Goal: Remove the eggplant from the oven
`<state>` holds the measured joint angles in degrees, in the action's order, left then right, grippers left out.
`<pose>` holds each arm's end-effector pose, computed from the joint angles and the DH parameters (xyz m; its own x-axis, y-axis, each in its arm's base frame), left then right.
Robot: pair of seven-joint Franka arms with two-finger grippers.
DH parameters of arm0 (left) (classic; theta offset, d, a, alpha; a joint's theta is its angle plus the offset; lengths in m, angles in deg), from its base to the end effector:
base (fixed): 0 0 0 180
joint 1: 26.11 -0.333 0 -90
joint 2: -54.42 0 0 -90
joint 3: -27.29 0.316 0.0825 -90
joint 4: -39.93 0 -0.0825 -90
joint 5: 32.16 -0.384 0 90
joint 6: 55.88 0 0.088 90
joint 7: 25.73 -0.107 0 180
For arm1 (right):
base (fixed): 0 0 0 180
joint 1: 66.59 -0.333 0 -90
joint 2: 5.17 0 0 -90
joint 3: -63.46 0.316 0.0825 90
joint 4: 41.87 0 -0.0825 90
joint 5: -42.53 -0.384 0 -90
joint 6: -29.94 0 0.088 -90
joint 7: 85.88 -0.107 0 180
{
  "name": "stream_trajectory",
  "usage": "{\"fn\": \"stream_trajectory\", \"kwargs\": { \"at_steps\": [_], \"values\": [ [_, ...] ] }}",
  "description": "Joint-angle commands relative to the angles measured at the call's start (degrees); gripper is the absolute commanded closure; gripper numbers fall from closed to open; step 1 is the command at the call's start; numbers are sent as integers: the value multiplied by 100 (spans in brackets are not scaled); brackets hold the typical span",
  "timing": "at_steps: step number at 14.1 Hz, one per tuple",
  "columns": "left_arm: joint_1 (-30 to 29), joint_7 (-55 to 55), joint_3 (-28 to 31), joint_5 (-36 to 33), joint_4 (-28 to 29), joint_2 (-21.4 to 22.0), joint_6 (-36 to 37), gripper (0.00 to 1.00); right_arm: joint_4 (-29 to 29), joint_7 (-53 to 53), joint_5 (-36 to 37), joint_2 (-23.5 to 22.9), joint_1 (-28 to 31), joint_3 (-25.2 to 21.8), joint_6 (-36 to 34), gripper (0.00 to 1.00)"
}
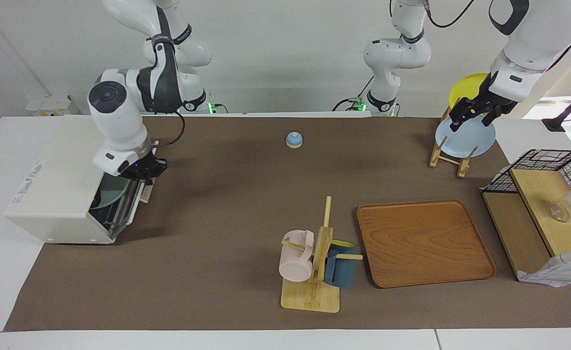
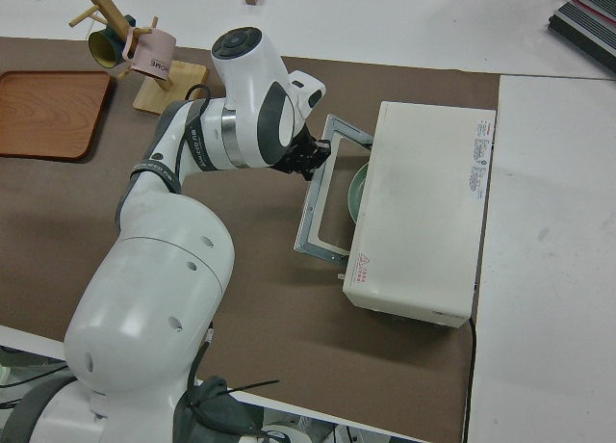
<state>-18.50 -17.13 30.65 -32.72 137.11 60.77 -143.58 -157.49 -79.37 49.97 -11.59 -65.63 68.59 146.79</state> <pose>0.5131 -0.0354 0.6214 0.9957 0.0756 -0.0537 0.0751 -0.9971 -0.0114 0.5639 0.0330 0.3901 0.9648 0.2418 -0.1034 0.2511 -0.9639 0.0887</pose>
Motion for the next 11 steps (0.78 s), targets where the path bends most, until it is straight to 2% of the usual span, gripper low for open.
{"fn": "stream_trajectory", "kwargs": {
  "at_steps": [1, 5, 6, 8, 9, 11],
  "values": [
    [-102, 28, -63, 66, 38, 95, 104, 0, 75, -158, 134, -745, 19, -83, 707, 100],
    [-102, 37, -63, 66, 38, 95, 96, 0, 127, -403, 117, -913, -52, -57, 858, 98],
    [-102, 37, -63, 66, 38, 95, 96, 0, 197, -562, -14, -922, -148, -31, 849, 85],
    [-102, 37, -63, 66, 38, 95, 104, 0, 364, -677, -462, -853, -359, -30, 840, 48],
    [-102, 28, -63, 66, 38, 95, 96, 0, 408, -695, -490, -739, -360, -30, 744, 42],
    [-102, 28, -63, 66, 38, 95, 96, 0, 426, -686, -490, -344, -299, -65, 115, 42]
  ]
}}
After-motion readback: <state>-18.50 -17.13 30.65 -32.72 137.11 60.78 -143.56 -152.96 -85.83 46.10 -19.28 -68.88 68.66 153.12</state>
